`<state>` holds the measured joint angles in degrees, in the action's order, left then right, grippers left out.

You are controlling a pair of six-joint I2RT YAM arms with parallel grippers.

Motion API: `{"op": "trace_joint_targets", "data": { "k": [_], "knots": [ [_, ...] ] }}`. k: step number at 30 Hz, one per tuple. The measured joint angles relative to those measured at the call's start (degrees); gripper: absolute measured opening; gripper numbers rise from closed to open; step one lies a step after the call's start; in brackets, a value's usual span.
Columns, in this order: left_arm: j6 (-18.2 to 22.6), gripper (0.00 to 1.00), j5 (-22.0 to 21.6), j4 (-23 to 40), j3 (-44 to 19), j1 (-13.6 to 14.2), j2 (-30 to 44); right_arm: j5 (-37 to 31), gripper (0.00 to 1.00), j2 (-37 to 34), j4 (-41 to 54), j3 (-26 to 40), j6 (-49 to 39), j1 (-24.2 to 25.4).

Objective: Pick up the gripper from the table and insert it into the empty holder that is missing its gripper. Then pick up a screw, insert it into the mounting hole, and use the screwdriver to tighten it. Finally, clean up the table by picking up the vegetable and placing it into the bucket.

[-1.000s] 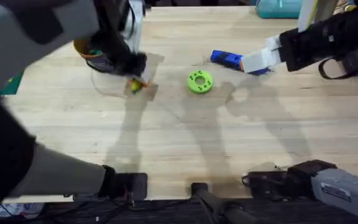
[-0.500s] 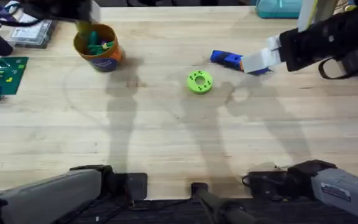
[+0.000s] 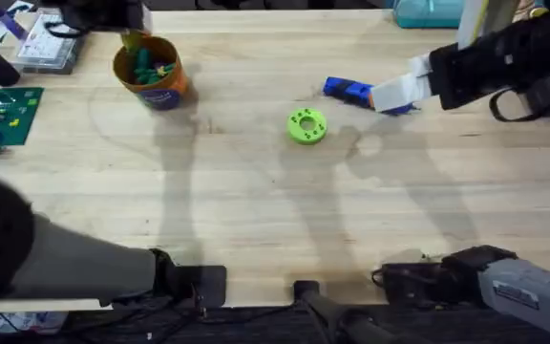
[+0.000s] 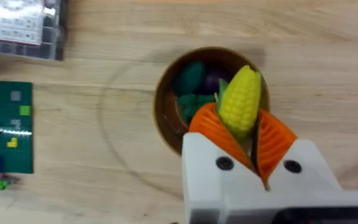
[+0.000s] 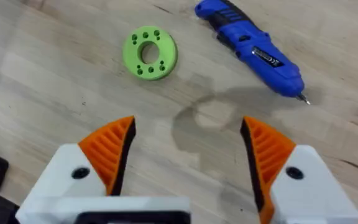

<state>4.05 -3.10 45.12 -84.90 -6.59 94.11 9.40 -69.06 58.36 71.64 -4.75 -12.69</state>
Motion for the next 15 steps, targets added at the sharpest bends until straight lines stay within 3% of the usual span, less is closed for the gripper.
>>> {"op": "trace_joint_targets", "data": {
  "k": [7,15],
  "knots": [
    [0.0,0.025,0.31,-0.88,0.0,0.0,6.83,-0.01,0.996,0.0,0.01,0.0,0.0,0.0],
    [0.0,0.025,0.32,-0.8,0.0,0.0,7.75,-0.03,0.995,0.0,0.01,0.0,0.0,0.0]
  ]
}}
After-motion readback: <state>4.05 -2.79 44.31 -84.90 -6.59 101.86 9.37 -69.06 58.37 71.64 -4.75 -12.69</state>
